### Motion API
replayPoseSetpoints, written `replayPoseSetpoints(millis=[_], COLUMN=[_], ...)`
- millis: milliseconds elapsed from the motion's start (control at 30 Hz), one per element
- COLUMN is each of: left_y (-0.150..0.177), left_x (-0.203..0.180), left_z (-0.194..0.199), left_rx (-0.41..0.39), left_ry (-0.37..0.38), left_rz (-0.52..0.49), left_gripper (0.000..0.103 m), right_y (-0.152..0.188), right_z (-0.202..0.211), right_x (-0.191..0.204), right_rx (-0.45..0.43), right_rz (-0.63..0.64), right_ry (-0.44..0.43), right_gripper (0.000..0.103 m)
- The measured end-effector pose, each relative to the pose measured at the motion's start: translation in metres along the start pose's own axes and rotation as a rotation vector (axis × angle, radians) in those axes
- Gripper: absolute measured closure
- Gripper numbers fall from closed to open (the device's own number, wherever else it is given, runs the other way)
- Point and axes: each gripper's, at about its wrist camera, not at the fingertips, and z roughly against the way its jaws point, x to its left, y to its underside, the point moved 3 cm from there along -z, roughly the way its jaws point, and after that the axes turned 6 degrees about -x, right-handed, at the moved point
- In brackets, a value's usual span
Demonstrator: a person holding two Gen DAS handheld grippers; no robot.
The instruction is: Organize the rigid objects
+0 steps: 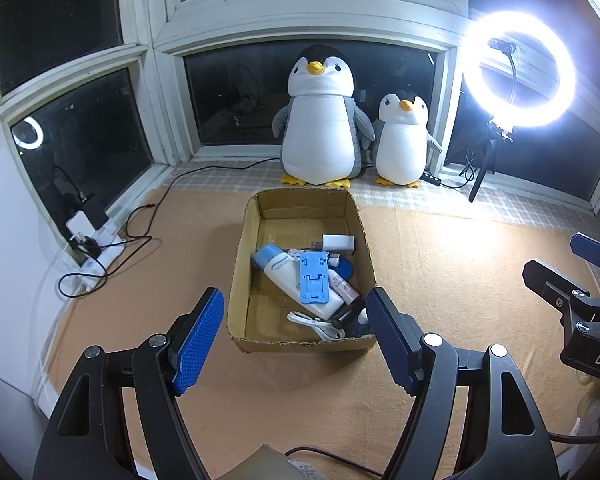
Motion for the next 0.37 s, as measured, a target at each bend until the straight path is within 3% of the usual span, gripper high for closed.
replayPoseSetpoints(millis=[367], left_y=[-0.0014], left_x=[-0.002], left_z=[-0.0021], left_rx=[0.006], left_ry=[0.004], left_rz=[0.002], left_gripper=[0.029], right_y=[0.0009], right_z=[-0.0008], right_x=[0.0007], right_rx=[0.005], right_rz=[0.002], right_ry=[-0.001], right_gripper=[0.011])
